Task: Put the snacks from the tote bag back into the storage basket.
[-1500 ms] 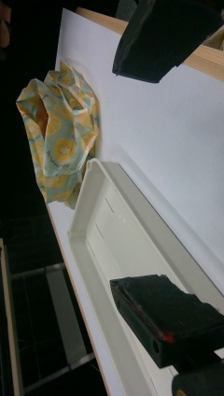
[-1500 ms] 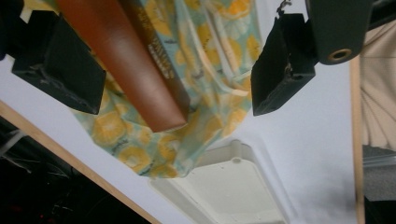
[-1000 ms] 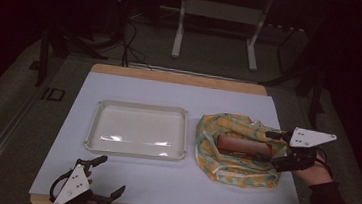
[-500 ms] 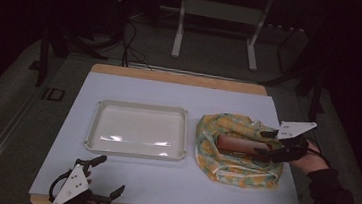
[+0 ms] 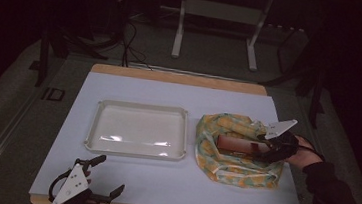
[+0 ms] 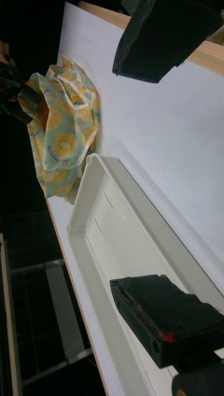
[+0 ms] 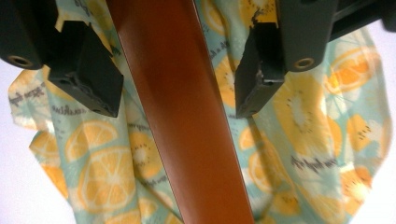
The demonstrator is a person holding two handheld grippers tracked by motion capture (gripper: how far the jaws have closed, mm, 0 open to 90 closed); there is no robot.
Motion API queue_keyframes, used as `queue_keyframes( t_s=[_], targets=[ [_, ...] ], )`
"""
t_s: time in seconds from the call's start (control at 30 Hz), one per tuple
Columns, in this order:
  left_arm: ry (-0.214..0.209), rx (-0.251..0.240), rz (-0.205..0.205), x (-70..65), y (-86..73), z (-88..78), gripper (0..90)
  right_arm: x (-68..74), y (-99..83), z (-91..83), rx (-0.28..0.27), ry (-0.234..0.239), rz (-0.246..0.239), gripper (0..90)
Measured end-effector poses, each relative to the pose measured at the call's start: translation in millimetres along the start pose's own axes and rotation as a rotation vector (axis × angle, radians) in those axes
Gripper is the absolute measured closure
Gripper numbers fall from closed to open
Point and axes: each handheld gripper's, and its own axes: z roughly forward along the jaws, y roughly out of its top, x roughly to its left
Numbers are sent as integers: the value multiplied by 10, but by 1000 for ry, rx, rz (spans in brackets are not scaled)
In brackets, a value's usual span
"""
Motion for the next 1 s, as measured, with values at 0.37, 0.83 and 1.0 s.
queue_keyframes(
  t_s=[0.37,0.83,1.0],
  targets=[
    [5,-1,-4,5,-2,3,13,-63,-49,95,95,-5,-30,299],
    [-2,8,-1,1,-10,7,13,-88,-50,220,169,44,-70,362],
    [-6,9,-3,0,-12,5,12,-89,-38,199,166,62,-91,420]
  ],
)
